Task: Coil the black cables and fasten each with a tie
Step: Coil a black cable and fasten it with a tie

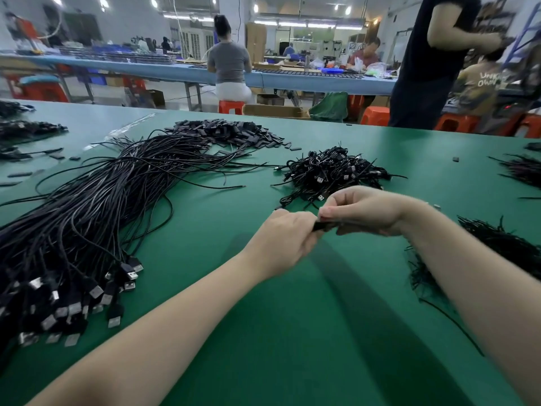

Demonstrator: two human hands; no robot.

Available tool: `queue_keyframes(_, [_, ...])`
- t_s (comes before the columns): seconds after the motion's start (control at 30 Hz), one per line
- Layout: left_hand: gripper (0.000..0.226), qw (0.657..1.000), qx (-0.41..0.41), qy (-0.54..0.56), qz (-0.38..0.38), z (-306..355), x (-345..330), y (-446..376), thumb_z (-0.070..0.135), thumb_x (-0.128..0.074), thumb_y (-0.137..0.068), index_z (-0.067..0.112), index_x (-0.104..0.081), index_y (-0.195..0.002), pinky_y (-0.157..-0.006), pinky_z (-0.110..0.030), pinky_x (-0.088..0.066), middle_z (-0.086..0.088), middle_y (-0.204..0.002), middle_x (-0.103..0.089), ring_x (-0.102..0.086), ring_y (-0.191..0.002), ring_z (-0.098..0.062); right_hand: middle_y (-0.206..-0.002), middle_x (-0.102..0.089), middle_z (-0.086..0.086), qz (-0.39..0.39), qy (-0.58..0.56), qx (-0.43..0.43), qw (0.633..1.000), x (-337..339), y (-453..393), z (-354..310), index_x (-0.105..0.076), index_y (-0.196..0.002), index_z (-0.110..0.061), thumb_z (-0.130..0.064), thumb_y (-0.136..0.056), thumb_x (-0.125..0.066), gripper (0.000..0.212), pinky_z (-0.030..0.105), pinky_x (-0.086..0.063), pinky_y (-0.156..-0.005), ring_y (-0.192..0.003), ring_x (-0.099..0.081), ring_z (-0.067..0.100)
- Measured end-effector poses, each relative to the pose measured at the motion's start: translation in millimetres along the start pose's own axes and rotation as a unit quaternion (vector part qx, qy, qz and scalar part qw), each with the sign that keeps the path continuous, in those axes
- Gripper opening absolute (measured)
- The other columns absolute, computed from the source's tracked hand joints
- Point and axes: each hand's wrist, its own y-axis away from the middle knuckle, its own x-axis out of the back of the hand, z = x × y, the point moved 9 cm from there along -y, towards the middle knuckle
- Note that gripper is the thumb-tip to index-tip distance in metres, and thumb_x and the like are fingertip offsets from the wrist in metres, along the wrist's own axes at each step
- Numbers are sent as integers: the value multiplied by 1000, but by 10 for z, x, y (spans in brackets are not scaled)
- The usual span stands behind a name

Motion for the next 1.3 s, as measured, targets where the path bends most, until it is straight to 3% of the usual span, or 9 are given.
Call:
queue_keyframes(0.13, [27,945,214,245,29,-381,-145,116,23,-37,-102,2,-50,-90,-65,-26,-37,3,-76,-53,-49,-67,-7,-67,-67,-7,103,-273,16,957,-214,-152,241,-59,-77,-17,-19,-90,-61,14,18,-51,-58,-72,-65,9])
queue_keyframes(0.23, [25,900,317,296,48,-594,-272,194,24,-37,-103,5,-50,-93,-66,-22,-36,8,-78,-53,-47,-67,5,-63,-63,-7,202,-296,16,933,-264,-224,320,-63,-79,-17,-21,-91,-64,13,18,-50,-57,-61,-60,5])
queue_keyframes(0.37, [5,849,373,373,39,-730,-433,272,29,-38,-103,30,-40,-98,-72,-20,-41,10,-86,-54,-51,-68,11,-67,-59,0,265,-318,40,909,-298,-235,343,-65,-82,-12,-18,-91,-65,10,16,-43,-52,-53,-55,5])
queue_keyframes(0.5, [9,817,375,437,45,-772,-472,278,25,-38,-104,24,-38,-95,-60,-19,-38,8,-70,-44,-41,-55,4,-63,-64,-5,232,-375,37,897,-364,-238,393,-67,-89,-9,-14,-88,-66,6,15,-42,-51,-52,-54,4])
queue_keyframes(0.83, [12,775,404,486,-13,-736,-579,296,26,-38,-104,19,-42,-95,-53,-18,-33,4,-71,-39,-34,-52,-2,-71,-68,-5,189,-300,25,935,-350,-210,459,-75,-87,-14,-31,-70,-78,24,18,-42,-53,-55,-55,5])
queue_keyframes(0.93, [15,728,419,542,-14,-699,-596,315,26,-38,-104,15,-42,-94,-52,-17,-29,5,-68,-35,-31,-52,-3,-68,-66,-3,169,-309,16,936,-380,-215,458,-75,-86,-13,-34,-61,-78,32,19,-44,-54,-56,-56,5])
queue_keyframes(1.07, [18,678,430,596,-22,-653,-605,336,28,-40,-104,18,-42,-89,-56,-21,-22,9,-61,-34,-29,-52,-5,-62,-63,-6,151,-299,14,942,-384,-224,440,-72,-87,-13,-26,-80,-72,15,17,-46,-54,-55,-56,4])
queue_keyframes(1.2, [18,698,434,569,-12,-690,-580,331,26,-39,-104,17,-42,-88,-56,-22,-19,9,-59,-35,-27,-51,-6,-61,-64,-7,211,-218,46,952,-299,-193,354,-72,-80,-15,-21,-87,-69,10,15,-43,-53,-56,-55,4])
queue_keyframes(1.3, [16,713,444,542,9,-712,-562,339,24,-38,-104,15,-41,-91,-48,-17,-26,7,-60,-34,-28,-48,-5,-61,-64,-9,335,39,116,934,-149,-90,136,-70,-74,-17,-20,-86,-70,12,12,-40,-54,-54,-53,-1])
